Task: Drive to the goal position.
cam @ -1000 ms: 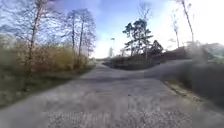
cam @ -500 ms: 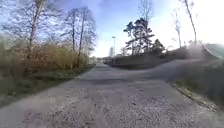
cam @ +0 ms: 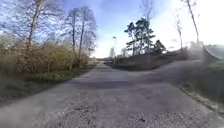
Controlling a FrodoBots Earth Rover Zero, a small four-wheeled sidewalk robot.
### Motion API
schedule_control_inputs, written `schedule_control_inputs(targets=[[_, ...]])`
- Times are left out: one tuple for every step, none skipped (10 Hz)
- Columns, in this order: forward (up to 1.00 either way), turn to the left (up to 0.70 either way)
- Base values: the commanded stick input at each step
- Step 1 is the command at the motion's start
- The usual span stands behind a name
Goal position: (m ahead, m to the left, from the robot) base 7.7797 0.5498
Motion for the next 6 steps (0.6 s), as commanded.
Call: schedule_control_inputs(targets=[[1.0,0.0],[1.0,0.0],[1.0,0.0],[1.0,0.0],[1.0,0.0],[1.0,0.0]])
